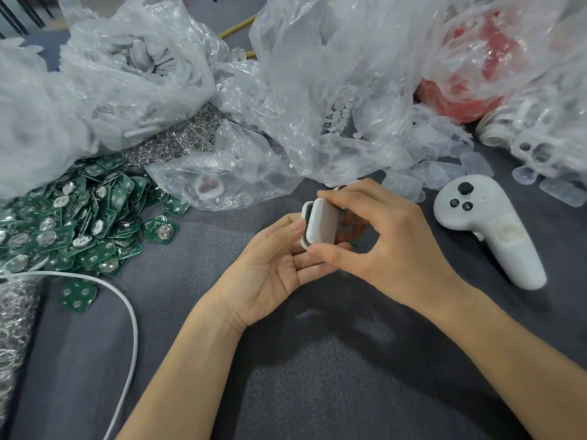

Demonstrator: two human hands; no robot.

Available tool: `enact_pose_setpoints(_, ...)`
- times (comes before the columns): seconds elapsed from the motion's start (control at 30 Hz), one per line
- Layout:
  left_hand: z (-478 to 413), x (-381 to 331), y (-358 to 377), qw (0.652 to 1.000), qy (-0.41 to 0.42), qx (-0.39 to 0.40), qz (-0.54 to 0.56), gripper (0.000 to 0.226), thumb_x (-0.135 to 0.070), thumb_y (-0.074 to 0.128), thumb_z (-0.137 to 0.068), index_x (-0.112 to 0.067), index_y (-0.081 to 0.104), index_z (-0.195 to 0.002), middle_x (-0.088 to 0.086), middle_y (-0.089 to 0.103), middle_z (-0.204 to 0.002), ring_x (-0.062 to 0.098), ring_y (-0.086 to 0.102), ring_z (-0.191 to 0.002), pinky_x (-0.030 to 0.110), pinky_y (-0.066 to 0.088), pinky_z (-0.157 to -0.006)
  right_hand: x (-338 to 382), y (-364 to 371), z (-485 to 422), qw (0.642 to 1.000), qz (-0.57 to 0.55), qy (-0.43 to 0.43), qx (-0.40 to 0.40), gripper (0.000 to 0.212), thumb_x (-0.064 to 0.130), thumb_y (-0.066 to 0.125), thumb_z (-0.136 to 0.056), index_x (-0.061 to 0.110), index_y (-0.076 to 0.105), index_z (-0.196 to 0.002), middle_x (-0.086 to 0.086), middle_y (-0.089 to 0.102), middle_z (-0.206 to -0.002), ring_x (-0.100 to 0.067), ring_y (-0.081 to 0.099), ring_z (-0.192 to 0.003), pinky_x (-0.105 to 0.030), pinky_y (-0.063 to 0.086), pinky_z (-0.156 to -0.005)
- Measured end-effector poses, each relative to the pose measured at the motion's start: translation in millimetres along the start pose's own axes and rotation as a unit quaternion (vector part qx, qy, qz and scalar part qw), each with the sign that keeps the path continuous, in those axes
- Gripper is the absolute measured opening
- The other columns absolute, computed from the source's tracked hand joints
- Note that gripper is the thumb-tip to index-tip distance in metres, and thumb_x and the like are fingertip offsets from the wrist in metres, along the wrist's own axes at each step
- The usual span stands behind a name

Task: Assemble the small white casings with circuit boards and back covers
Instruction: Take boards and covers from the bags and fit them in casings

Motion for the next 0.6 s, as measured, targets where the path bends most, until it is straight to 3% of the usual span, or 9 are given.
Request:
enact_pose_setpoints(0.13,1.2,-1.6,-0.1,1.0,0.005,0.02,-0.007,0.061,-0.028,0.075,-0.079,0.0,0.051,-0.128,0.02,0.065,-0.118,0.031,0.066,-0.107,0.037,0.055,-0.088,0.2,1.6,-0.2,1.0,-0.011,0.0,0.029,0.06,0.035,0.078,-0.074,0.011,0.061,-0.126,0.002,0.053,-0.105,-0.005,0.052,-0.09,-0.008,0.042,-0.082)
enact_pose_setpoints(0.37,0.5,0.3,1.2,1.0,0.003,0.029,0.0,0.054,-0.027,0.069,-0.083,0.0,0.055,-0.128,0.023,0.063,-0.121,0.031,0.065,-0.108,0.038,0.055,-0.087,0.9,1.1,-0.4,0.998,-0.036,0.028,0.032,0.059,0.039,0.075,-0.074,0.014,0.062,-0.125,0.002,0.053,-0.106,-0.01,0.056,-0.095,-0.023,0.05,-0.082)
enact_pose_setpoints(0.5,0.0,0.0,2.1,1.0,0.004,0.029,0.011,0.046,-0.027,0.071,-0.083,-0.006,0.063,-0.123,0.019,0.065,-0.119,0.029,0.066,-0.108,0.037,0.055,-0.087,-0.1,-2.2,-3.6,0.978,-0.191,0.088,-0.006,0.048,0.044,0.075,-0.069,0.029,0.064,-0.113,0.008,0.058,-0.103,-0.008,0.062,-0.091,-0.019,0.054,-0.077)
enact_pose_setpoints(0.6,0.2,-0.1,1.8,1.0,-0.003,0.017,0.021,0.038,-0.026,0.057,-0.089,-0.004,0.065,-0.119,0.022,0.066,-0.116,0.029,0.067,-0.106,0.035,0.055,-0.085,-7.2,-7.4,-8.3,0.949,-0.27,0.145,-0.068,0.035,0.044,0.075,-0.072,0.035,0.066,-0.105,0.007,0.064,-0.105,-0.008,0.066,-0.091,-0.028,0.056,-0.082)
Point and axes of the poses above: each hand's wrist, its own z-axis away from the middle knuckle, its own y-axis out of the palm, x = y × z, the point moved 1 cm from there along -z, towards the middle knuckle
